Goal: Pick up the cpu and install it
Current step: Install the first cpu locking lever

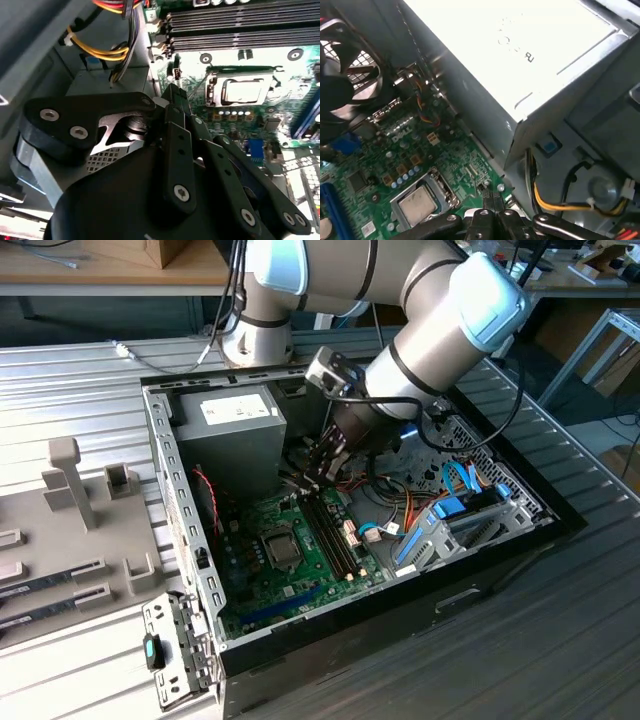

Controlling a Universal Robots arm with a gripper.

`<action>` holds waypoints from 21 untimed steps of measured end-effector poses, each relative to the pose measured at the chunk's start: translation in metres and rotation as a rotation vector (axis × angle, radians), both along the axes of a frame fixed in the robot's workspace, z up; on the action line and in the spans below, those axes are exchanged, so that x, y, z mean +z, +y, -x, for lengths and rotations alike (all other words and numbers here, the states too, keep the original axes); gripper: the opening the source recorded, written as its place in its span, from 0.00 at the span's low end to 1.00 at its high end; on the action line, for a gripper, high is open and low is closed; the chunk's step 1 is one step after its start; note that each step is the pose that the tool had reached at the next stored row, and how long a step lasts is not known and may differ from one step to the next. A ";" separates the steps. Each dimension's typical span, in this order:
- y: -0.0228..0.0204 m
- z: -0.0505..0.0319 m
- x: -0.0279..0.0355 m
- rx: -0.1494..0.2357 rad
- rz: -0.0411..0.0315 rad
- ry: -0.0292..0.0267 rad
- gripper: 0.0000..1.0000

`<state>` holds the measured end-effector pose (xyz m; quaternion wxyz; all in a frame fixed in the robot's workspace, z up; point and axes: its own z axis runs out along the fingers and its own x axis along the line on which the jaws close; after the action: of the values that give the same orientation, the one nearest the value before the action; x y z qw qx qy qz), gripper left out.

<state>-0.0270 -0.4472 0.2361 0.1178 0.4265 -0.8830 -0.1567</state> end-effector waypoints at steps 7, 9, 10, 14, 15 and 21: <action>0.0017 0.0084 -0.0077 0.003 -0.0224 0.0000 0.11; 0.0017 0.0104 -0.0096 0.008 -0.0242 0.0001 0.11; 0.0014 0.0104 -0.0095 0.013 -0.0240 0.0003 0.11; -0.0012 0.0105 -0.0096 0.058 -0.0132 0.0010 0.11; -0.0013 0.0105 -0.0096 0.063 -0.0093 0.0011 0.11; -0.0028 0.0106 -0.0097 0.111 0.0224 0.0024 0.11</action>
<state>-0.0376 -0.4500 0.2265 0.1321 0.4734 -0.8595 -0.1406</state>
